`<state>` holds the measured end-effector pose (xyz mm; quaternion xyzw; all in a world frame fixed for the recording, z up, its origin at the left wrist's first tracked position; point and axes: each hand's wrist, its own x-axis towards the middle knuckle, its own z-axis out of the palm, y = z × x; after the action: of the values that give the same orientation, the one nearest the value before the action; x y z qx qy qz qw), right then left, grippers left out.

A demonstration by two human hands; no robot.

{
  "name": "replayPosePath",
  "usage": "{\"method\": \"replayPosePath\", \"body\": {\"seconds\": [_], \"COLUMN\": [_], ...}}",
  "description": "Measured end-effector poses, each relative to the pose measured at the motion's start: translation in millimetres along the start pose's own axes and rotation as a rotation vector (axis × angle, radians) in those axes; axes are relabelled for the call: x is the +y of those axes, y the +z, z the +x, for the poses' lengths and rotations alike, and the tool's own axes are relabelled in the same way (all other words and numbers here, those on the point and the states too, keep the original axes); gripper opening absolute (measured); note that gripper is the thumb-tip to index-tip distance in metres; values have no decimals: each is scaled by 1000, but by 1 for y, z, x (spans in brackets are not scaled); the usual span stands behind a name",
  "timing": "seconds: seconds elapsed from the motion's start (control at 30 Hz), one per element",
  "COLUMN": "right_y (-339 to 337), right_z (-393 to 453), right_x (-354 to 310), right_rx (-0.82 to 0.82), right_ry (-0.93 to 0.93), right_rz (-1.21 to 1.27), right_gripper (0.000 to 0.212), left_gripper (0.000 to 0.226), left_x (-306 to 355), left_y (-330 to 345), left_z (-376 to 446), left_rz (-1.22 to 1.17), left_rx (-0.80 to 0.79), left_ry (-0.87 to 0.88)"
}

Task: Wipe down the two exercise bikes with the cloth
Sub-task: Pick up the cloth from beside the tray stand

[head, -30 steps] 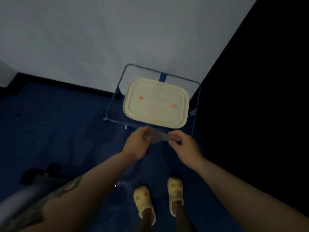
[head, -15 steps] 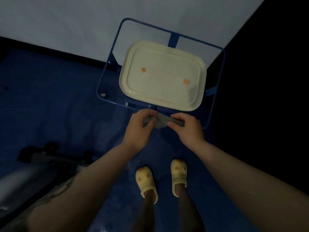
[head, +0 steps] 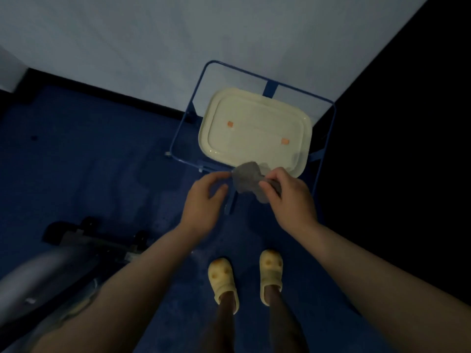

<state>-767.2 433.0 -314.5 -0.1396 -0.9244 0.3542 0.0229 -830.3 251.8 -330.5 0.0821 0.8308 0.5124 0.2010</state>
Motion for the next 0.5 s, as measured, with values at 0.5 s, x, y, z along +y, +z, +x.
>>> {"method": "replayPosePath", "body": {"seconds": [0.5], "right_y": [-97], "right_z": [-78], "right_x": [-127], "right_rx": [-277], "right_ry": [101], "right_rz": [598], "right_gripper": [23], "left_gripper": [24], "left_x": [91], "left_y": [-51], "left_z": [-140], "left_rz": [-101], "left_rx": [277], "left_ry": [31]}}
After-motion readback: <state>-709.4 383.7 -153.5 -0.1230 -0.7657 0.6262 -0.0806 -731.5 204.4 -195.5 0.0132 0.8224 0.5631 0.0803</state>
